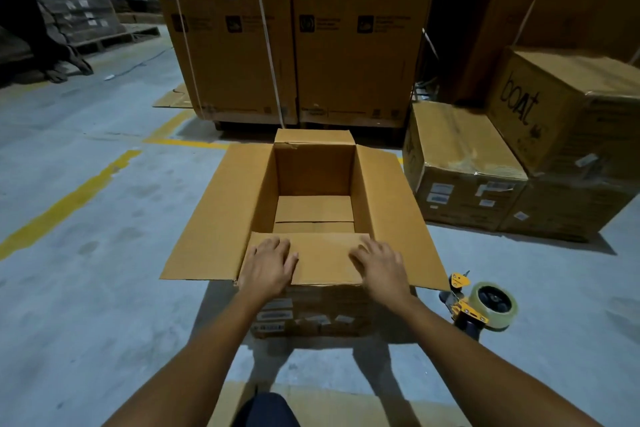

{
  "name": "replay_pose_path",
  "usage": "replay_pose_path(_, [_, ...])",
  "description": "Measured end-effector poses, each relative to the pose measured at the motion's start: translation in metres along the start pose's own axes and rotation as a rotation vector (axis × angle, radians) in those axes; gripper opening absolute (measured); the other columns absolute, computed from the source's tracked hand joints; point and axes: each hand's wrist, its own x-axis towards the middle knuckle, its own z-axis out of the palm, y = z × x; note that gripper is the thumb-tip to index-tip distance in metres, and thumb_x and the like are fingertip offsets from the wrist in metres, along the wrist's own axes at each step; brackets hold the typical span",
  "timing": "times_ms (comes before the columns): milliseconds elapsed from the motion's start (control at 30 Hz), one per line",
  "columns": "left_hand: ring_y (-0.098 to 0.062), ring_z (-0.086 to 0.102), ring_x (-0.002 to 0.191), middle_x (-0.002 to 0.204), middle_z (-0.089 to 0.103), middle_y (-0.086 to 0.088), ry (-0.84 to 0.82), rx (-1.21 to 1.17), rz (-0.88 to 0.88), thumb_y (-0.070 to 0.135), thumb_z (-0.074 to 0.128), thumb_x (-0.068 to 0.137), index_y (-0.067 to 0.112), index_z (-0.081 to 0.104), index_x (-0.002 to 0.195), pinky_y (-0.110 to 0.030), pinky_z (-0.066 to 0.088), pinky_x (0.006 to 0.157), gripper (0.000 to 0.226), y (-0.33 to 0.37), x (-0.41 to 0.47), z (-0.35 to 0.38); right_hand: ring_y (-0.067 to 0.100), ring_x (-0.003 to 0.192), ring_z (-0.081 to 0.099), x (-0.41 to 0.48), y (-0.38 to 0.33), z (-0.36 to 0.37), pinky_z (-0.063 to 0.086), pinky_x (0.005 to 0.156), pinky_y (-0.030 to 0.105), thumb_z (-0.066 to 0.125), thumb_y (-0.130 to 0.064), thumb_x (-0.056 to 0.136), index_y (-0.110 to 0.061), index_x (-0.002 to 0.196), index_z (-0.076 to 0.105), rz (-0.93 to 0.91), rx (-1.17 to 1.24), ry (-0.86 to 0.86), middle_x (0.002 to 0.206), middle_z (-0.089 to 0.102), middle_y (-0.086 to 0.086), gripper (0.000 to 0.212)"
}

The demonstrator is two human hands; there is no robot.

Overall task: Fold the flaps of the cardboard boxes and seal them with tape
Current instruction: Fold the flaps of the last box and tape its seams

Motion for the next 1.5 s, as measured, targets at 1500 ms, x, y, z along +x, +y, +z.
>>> replay_pose_path(1500, [-0.025,0.061,0.112,0.123,0.066,-0.004,0.389,-1.083,-0.556,0.04,0.044,0.101,0.013,0.059,0.128,-0.048,0.048,0.101,0.041,-0.09,0.471,0.016,0.031,0.128,0.051,0.474,0.096,0.031,0.039,0.104,0.042,0.039,-0.037,0.108,-0.02,0.128,0.062,0.487,0.719,0.256,0.134,0.061,0.013,0.035])
